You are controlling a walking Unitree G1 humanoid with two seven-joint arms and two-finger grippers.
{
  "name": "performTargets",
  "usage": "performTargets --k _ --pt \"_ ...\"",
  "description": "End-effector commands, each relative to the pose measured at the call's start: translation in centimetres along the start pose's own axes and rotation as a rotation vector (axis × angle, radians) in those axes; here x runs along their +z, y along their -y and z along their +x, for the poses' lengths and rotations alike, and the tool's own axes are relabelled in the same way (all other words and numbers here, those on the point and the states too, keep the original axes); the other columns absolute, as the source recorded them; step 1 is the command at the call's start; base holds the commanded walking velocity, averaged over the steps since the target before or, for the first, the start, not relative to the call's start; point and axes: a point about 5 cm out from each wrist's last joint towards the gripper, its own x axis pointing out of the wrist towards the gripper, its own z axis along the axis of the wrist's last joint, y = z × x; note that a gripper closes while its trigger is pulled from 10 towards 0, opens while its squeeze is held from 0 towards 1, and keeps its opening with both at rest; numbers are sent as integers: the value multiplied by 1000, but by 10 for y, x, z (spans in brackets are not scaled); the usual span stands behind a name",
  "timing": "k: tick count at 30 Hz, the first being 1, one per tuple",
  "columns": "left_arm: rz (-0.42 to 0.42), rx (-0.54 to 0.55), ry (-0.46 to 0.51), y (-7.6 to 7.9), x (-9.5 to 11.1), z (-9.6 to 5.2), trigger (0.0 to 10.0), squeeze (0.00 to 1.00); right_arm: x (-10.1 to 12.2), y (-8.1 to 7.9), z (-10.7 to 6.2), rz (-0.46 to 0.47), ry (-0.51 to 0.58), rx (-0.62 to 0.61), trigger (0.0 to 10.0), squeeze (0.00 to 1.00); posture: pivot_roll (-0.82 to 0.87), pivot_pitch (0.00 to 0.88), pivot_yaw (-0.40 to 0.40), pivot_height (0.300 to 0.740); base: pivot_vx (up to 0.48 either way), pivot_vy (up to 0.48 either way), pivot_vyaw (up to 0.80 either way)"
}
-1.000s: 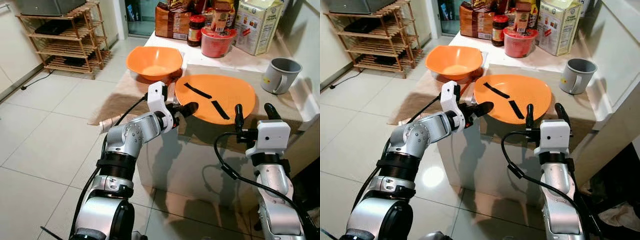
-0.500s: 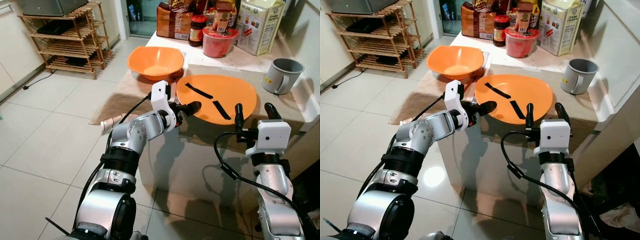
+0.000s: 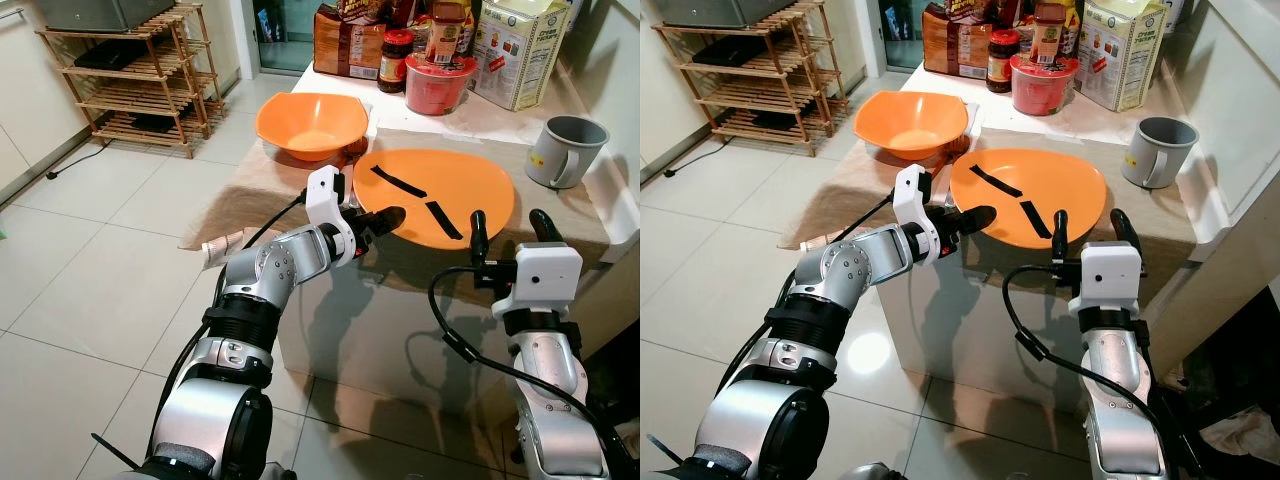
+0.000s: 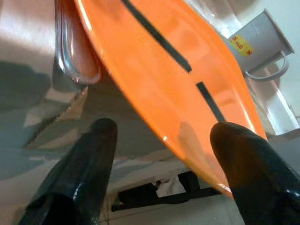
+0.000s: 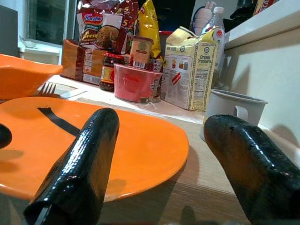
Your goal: Setting the table
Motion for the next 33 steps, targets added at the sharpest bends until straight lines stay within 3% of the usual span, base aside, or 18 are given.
performTargets --k 1,2,23,29,33 --pt "-32 -137 -34 46 -10 19 353 0 4 0 0 -7 11 3 10000 0 -111 0 72 723 0 0 0" --pt "-36 -142 -34 46 -10 20 0 0 4 0 0 -7 10 3 10000 0 -111 0 72 723 0 0 0" --pt "-68 -159 -37 51 -10 22 0 0 4 -1 -2 -5 -3 6 10000 0 -112 0 70 723 0 0 0" --pt "-47 -198 19 57 -1 18 0 0 3 -1 -2 -5 -4 7 10000 0 -110 0 68 723 0 0 0" --pt "17 -247 104 67 14 11 0 0 3 -1 -2 -4 -6 8 10000 0 -107 0 67 723 0 0 0"
